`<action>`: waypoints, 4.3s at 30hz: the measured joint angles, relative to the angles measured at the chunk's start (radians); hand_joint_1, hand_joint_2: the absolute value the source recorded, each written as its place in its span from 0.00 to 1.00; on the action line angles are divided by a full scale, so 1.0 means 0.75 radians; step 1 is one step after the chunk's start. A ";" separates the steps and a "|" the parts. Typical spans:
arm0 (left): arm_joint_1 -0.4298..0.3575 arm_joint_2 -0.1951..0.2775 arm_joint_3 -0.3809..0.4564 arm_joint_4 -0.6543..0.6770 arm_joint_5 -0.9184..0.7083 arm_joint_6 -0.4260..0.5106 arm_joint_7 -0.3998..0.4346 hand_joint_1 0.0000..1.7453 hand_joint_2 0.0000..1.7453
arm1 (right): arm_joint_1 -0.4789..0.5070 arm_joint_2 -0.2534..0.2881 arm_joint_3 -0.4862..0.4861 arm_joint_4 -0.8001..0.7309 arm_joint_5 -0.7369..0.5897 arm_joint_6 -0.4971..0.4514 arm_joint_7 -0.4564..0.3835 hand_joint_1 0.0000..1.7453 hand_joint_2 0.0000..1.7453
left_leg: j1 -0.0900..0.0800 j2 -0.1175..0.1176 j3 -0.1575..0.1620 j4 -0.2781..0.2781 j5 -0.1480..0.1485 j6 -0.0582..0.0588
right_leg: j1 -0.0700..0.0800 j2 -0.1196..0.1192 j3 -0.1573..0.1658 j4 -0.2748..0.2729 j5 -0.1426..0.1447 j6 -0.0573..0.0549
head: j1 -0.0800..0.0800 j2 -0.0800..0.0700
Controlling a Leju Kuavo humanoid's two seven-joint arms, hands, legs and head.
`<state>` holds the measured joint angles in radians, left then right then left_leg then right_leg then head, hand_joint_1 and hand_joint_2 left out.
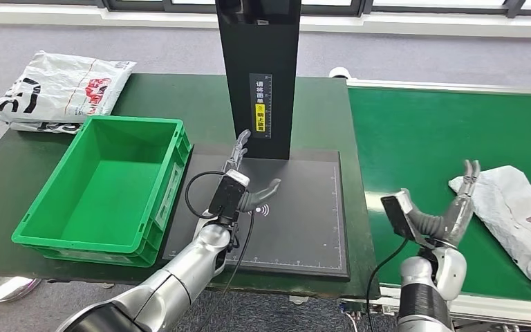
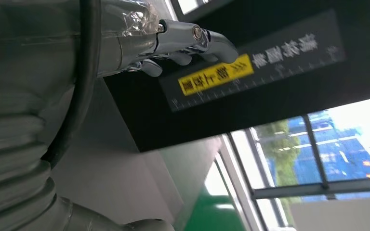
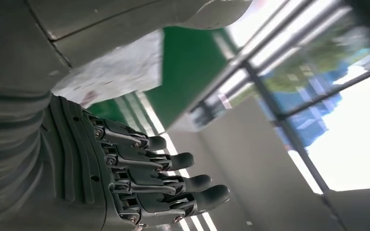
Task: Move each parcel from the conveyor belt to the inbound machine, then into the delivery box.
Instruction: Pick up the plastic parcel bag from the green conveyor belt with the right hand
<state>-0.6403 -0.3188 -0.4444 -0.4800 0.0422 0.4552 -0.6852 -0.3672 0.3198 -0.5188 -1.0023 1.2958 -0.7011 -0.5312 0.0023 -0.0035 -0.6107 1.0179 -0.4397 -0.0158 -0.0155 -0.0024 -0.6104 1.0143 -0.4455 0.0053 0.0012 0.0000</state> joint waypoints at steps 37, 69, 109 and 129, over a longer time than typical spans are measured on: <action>0.198 0.072 0.209 -0.234 -0.212 -0.146 0.106 0.00 1.00 | -0.138 -0.607 0.379 0.743 0.367 0.000 1.298 0.00 1.00 | -0.003 -0.004 -0.002 0.000 0.000 0.003 | -0.003 -0.005 0.000 0.000 -0.001 0.002 | 0.000 0.000; 0.426 0.101 0.243 -0.455 -0.147 -0.215 0.133 0.00 1.00 | -0.059 -0.618 0.623 0.855 0.368 0.181 1.559 0.00 1.00 | -0.003 -0.004 -0.001 0.000 -0.002 0.005 | -0.003 -0.007 0.002 0.000 -0.002 0.003 | 0.000 0.000; 0.383 0.096 0.243 -0.452 -0.181 -0.297 0.186 0.00 1.00 | 0.093 -0.599 0.536 0.623 0.368 0.344 1.579 0.00 1.00 | -0.003 -0.004 0.006 0.003 -0.004 0.008 | -0.003 -0.008 0.012 -0.002 -0.004 0.007 | 0.000 0.000; 0.309 0.069 0.243 -0.358 -0.178 -0.315 0.170 0.00 1.00 | 0.061 -0.573 0.256 0.668 0.241 0.577 1.242 1.00 1.00 | -0.003 -0.004 0.013 0.009 -0.007 0.015 | -0.003 -0.007 0.022 -0.004 -0.007 0.013 | 0.000 0.000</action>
<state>-0.4086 -0.2669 -0.2621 -0.7485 -0.0911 0.2191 -0.5577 -0.3215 -0.1098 -0.3268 -0.5010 1.4765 -0.2684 0.4001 0.0004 -0.0063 -0.6008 1.0246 -0.4450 -0.0046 -0.0174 -0.0076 -0.5942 1.0113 -0.4504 0.0152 0.0011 0.0000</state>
